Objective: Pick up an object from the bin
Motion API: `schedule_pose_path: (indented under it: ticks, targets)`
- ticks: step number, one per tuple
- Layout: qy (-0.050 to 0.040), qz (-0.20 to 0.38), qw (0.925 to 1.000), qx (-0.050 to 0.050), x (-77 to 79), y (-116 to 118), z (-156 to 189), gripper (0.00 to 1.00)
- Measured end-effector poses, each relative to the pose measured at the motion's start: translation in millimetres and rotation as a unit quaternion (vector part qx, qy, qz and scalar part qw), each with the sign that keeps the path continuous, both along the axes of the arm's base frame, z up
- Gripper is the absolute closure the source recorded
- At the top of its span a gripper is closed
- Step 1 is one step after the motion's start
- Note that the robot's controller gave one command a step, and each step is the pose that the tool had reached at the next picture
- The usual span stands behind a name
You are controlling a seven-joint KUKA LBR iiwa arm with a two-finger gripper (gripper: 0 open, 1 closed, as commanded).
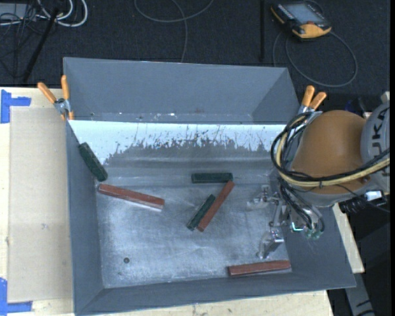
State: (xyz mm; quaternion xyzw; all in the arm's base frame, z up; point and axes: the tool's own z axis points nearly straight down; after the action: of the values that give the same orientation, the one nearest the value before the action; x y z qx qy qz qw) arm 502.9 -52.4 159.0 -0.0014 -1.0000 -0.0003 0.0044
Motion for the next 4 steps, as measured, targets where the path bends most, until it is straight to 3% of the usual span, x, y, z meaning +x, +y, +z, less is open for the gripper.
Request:
schedule_pose_path:
  ticks: [1, 2, 3, 4]
  targets:
    - [-0.0035, 0.001, 1.0, 0.0, 1.8, 0.1, 3.3, 0.0]
    - [-0.0078, 0.019, 0.9998, -0.001, 34.7, 11.3, -49.8, 0.0]
    - [0.0003, 0.058, 0.9983, 0.0, 64.8, 13.4, -75.0, 0.0]
    - [-0.0148, 0.024, 0.9996, -0.002, 108.4, 47.8, -82.0, 1.0]
